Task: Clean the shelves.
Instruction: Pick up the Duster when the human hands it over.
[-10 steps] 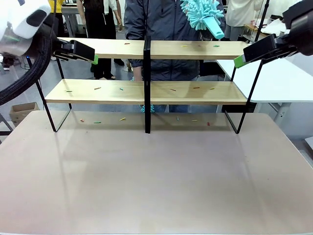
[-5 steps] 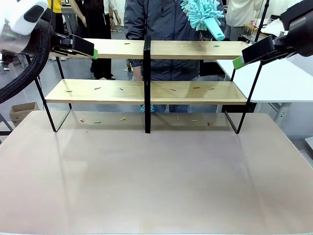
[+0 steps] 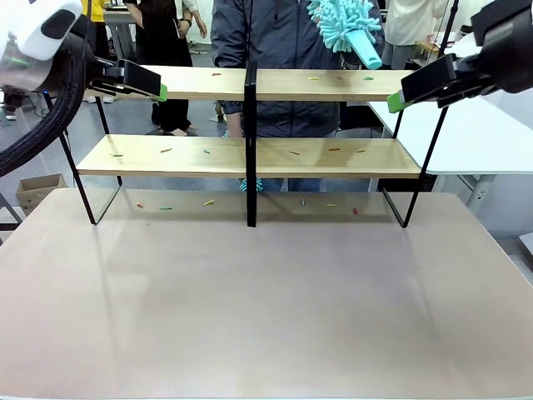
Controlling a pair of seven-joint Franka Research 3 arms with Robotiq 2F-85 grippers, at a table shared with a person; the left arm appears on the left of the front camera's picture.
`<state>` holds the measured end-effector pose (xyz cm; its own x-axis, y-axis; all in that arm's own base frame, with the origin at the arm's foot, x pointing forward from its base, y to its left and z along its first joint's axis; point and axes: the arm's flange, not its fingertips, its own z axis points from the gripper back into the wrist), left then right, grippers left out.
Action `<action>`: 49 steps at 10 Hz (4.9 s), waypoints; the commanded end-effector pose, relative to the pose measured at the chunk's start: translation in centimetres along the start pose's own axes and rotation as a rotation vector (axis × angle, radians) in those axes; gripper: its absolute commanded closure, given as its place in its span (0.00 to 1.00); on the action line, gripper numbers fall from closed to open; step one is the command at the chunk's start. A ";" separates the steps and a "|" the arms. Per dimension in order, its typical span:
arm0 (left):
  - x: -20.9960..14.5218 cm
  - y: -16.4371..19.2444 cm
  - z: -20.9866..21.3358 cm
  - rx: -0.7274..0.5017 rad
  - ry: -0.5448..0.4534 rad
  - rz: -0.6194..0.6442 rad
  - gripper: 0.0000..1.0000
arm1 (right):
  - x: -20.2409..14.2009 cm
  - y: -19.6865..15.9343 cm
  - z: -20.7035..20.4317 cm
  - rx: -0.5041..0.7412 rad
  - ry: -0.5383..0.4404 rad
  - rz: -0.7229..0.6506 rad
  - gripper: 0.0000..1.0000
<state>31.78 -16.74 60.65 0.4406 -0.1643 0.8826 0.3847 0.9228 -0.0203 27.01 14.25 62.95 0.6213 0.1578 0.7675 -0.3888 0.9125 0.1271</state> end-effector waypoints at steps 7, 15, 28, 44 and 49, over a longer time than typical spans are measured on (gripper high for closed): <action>0.1 0.1 0.0 0.002 -0.003 -0.001 0.00 | 3.1 4.4 -1.9 -0.157 -0.102 -0.237 0.00; 0.1 0.1 0.0 0.002 -0.003 -0.001 0.00 | 2.9 4.6 -2.8 -0.165 -0.118 -0.161 0.00; 0.1 0.1 0.0 0.002 -0.003 -0.001 0.00 | -0.1 4.4 -3.5 -0.218 -0.145 -0.063 0.00; 0.1 0.1 0.0 0.002 -0.003 -0.001 0.00 | 4.1 -5.8 -0.9 0.082 0.140 -0.311 0.00; 0.1 0.1 0.0 0.002 -0.003 -0.001 0.00 | 11.1 -13.1 -8.8 0.530 0.043 -0.547 0.00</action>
<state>31.78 -16.70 60.68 0.4404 -0.1634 0.8828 0.3846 0.9228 -0.0211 40.83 6.62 64.34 0.8514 -0.2466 0.4630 -0.2273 0.6221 0.7492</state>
